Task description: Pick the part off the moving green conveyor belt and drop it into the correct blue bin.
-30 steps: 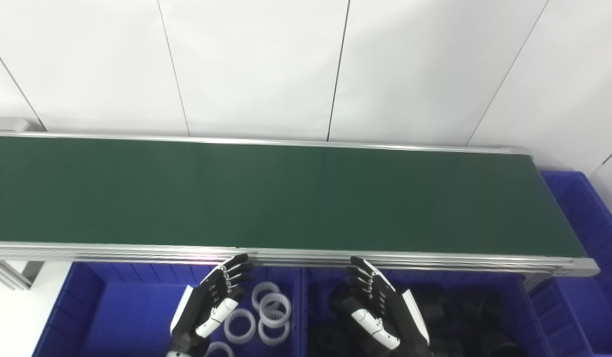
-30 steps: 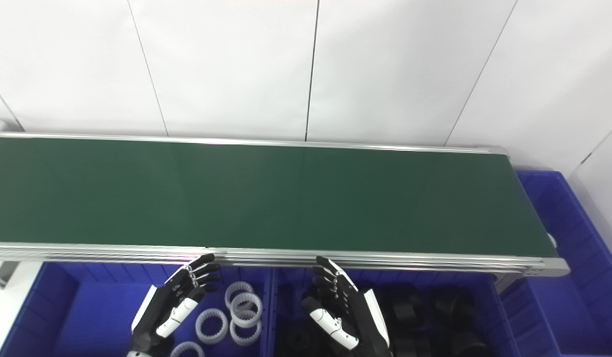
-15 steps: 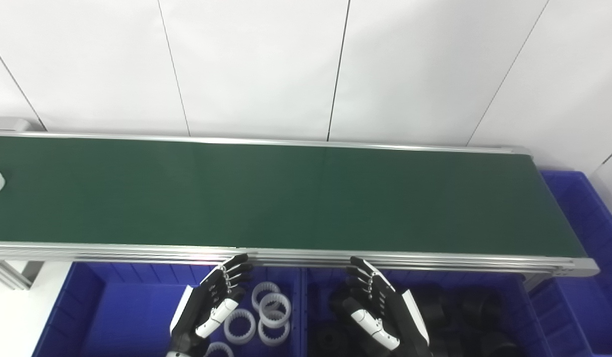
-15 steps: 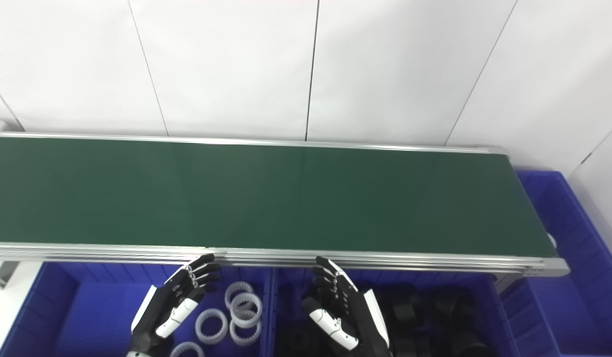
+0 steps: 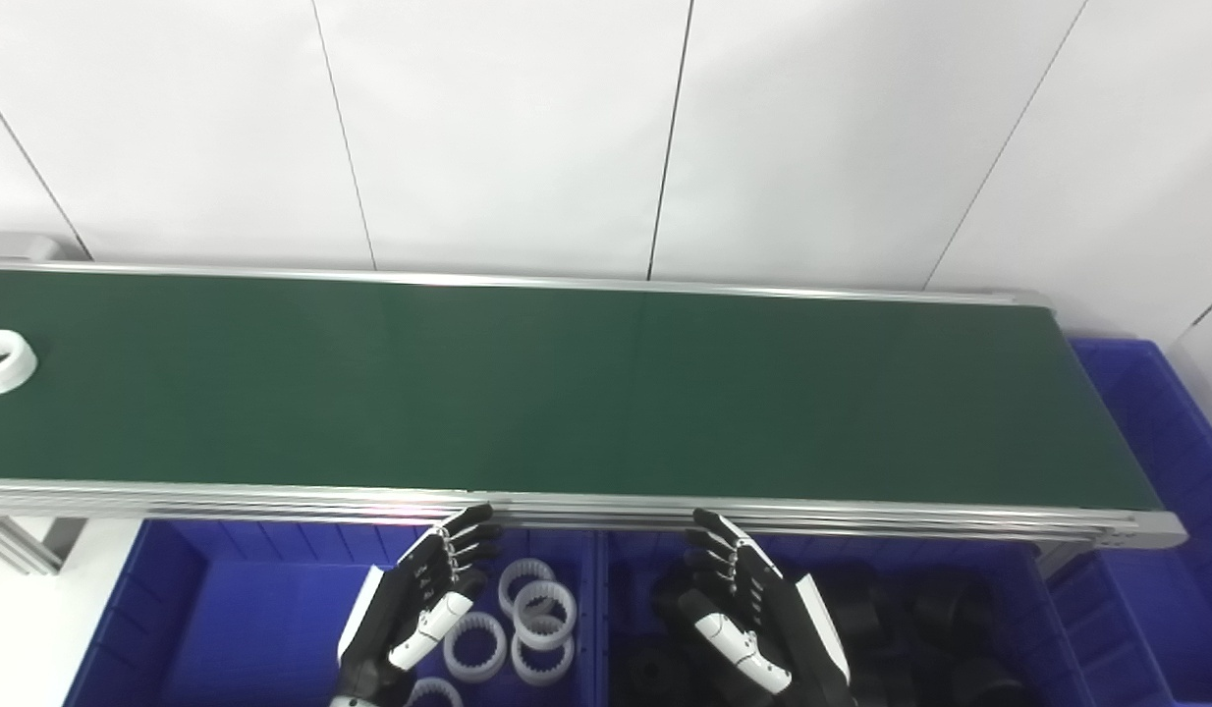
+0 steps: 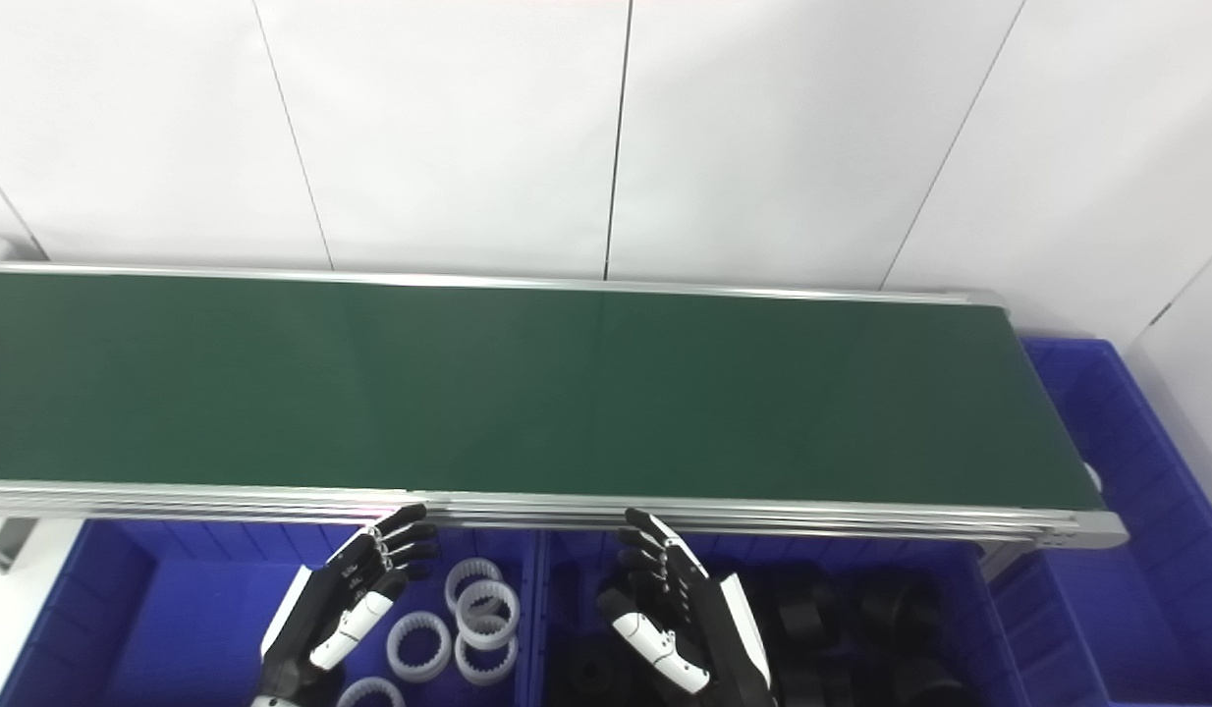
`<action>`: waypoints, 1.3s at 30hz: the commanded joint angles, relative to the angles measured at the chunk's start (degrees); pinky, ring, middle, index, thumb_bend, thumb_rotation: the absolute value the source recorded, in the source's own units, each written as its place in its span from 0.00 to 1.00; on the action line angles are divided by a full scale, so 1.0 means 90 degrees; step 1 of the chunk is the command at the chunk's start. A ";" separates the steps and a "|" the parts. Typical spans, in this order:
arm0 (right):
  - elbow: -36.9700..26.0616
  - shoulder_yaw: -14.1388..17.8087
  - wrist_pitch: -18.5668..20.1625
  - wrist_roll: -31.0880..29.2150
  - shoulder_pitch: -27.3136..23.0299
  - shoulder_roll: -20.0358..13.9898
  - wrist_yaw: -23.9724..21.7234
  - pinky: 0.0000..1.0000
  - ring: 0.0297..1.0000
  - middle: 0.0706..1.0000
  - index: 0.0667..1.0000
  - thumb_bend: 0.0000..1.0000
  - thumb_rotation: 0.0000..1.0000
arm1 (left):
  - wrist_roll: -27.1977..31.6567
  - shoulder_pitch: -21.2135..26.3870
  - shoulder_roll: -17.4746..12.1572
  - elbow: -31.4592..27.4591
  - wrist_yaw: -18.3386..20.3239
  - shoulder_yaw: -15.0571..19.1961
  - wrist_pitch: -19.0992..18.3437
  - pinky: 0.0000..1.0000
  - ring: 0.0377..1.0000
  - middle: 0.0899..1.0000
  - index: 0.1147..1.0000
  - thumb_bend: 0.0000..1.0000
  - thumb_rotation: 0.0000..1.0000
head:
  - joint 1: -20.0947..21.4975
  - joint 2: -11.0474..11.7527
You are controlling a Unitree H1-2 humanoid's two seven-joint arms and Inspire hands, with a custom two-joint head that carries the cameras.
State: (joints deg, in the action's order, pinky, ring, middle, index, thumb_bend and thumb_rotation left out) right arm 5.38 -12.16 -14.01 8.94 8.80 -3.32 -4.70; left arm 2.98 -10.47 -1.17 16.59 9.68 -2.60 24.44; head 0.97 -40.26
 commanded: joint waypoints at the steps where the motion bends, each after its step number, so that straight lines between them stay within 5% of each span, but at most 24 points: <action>1: -0.0140 0.0020 -0.0052 -0.0037 -0.0047 0.0039 -0.0004 0.76 0.80 0.82 0.87 0.60 0.62 | 0.0030 0.0071 -0.0026 -0.0134 -0.0010 -0.0009 0.0204 0.70 0.73 0.76 0.80 0.76 0.64 | -0.0028 0.0010; 8: -0.0032 0.0054 -0.0315 -0.0036 -0.0005 -0.0117 -0.0012 0.75 0.80 0.84 0.88 0.58 0.64 | -0.0048 0.0063 0.0109 0.0023 -0.0046 -0.0075 0.0262 0.68 0.72 0.75 0.79 0.80 0.61 | -0.1392 0.0594; 13: -0.0071 0.0095 -0.0384 -0.0267 0.0024 -0.0210 -0.0106 0.75 0.81 0.84 0.89 0.51 0.60 | -0.0238 0.0090 0.0258 0.0170 -0.0191 -0.0139 0.0268 0.66 0.70 0.75 0.78 0.79 0.58 | -0.1901 0.0927; 33: -0.0206 0.0101 -0.0329 -0.0227 0.0009 -0.0123 -0.0101 0.74 0.80 0.83 0.89 0.39 0.41 | -0.0409 0.0196 0.0250 0.0371 -0.0447 -0.0254 0.0271 0.67 0.70 0.75 0.78 0.77 0.55 | -0.1840 0.1170; 39: -0.0062 0.0103 -0.0415 -0.0242 -0.0037 -0.0098 -0.0103 0.74 0.81 0.84 0.89 0.39 0.36 | -0.0788 0.0233 0.0105 -0.0057 -0.0587 -0.0358 0.0269 0.65 0.70 0.75 0.78 0.82 0.55 | -0.1948 0.1369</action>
State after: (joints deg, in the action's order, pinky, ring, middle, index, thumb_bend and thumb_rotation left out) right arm 5.58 -11.33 -14.24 7.31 9.26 -4.66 -5.73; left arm -3.07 -9.57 0.52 19.35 5.12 -5.52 24.55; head -16.17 -28.13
